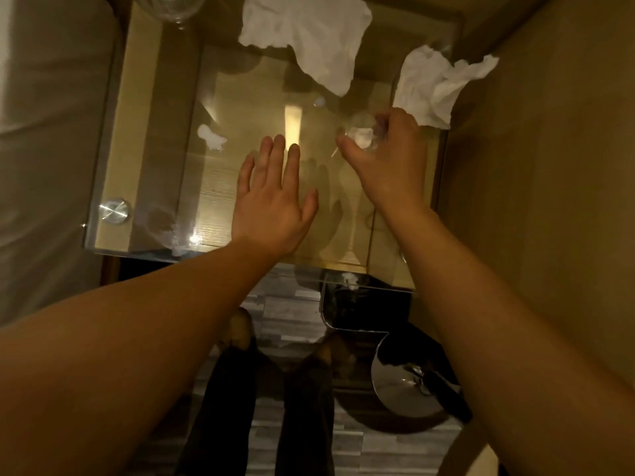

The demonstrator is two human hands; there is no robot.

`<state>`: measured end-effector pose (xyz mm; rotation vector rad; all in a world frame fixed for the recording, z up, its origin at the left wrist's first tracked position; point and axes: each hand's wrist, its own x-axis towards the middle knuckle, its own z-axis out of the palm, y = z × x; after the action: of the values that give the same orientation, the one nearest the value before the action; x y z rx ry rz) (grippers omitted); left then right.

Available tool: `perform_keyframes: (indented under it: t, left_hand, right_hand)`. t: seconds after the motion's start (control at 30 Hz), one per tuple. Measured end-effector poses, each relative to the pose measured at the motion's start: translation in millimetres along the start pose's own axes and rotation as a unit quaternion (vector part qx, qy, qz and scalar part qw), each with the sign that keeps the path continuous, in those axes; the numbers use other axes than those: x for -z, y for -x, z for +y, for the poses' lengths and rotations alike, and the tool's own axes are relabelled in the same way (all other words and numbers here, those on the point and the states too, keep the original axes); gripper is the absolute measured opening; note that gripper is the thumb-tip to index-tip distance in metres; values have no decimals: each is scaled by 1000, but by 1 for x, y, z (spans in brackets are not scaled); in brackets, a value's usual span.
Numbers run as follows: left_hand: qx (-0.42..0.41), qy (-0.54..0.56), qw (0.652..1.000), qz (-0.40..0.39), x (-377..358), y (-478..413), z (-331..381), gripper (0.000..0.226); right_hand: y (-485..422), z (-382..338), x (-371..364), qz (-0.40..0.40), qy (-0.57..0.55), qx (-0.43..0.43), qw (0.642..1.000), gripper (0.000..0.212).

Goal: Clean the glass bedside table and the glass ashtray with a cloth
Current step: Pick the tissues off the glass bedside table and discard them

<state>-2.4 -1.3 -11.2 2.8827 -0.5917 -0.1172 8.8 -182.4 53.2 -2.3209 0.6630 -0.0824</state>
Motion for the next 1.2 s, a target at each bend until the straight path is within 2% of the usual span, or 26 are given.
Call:
perform_keyframes:
  t: [0.17,0.33,0.47,0.63,0.77,0.87,1.0,1.2]
  left_hand:
    - [11,-3,1000,-17,2,0,1,75]
    - [11,-5,1000,-11,-1,0,0,74]
    - [11,-5,1000,-9,-1,0,0,75]
    - [8,-6,1000,1,0,0,0,75]
    - [2,-11,1000,6,0,1,1,74]
    - [3,-7,1000,10,0,1,0,74]
    - [5,-3,1000,18,-1,0,0,73]
    - [19,3,1000,9,2,-2,3,72]
  right_hand:
    - [70,13,42,43,-66,-62,995,59]
    - [175,46,67,40,-122,-178,976,60]
    - [243,75,55,49,-138,-254,956,67]
    - [259,117,11,15,-87,-302,949,70]
    - [246,139,-7,-6,-59,-309,949,75]
    - [232,143,3,11,-68,-306,950,67]
    - [211,123,36,68,-68,-227,969,52]
    - [135,75,79,115,-87,-112,983,42]
